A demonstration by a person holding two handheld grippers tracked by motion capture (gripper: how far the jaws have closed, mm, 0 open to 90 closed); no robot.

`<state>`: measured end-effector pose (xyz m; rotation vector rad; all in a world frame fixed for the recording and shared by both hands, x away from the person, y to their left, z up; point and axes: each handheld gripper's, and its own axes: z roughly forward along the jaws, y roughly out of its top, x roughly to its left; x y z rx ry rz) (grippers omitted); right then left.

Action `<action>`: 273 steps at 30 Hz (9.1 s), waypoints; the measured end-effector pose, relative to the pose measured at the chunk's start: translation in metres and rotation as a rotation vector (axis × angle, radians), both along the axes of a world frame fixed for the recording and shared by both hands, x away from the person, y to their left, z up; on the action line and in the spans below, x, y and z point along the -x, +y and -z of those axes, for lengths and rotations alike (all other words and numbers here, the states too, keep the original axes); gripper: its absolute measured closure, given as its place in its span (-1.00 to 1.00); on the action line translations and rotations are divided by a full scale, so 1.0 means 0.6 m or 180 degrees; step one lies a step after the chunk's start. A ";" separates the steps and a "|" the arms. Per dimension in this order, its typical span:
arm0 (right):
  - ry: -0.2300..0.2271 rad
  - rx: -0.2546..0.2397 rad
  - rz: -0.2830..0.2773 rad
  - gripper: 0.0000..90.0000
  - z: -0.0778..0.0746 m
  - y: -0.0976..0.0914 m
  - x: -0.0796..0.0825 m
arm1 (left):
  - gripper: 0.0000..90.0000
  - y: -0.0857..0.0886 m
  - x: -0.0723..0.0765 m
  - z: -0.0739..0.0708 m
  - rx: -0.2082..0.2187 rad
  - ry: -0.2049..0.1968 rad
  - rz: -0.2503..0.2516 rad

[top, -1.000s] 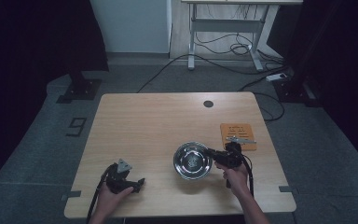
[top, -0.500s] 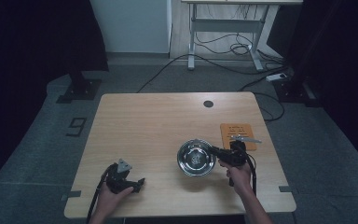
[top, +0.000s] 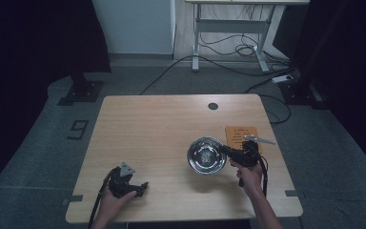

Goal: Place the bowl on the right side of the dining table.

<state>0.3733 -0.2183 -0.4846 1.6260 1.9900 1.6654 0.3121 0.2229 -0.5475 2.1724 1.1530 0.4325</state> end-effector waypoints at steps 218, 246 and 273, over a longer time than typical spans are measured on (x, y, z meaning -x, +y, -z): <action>-0.0016 0.0285 0.1473 -0.06 0.063 -0.205 -0.019 | -0.94 -0.003 -0.003 0.000 0.0002 0.0003 -0.0018; -0.0225 0.0540 0.0481 -0.16 0.026 -0.086 0.074 | -0.91 -0.003 -0.001 0.000 0.0002 -0.0006 -0.0013; -0.0191 0.0863 -0.0484 -0.19 0.084 0.061 0.083 | -0.91 -0.003 -0.001 0.000 0.0001 -0.0007 -0.0013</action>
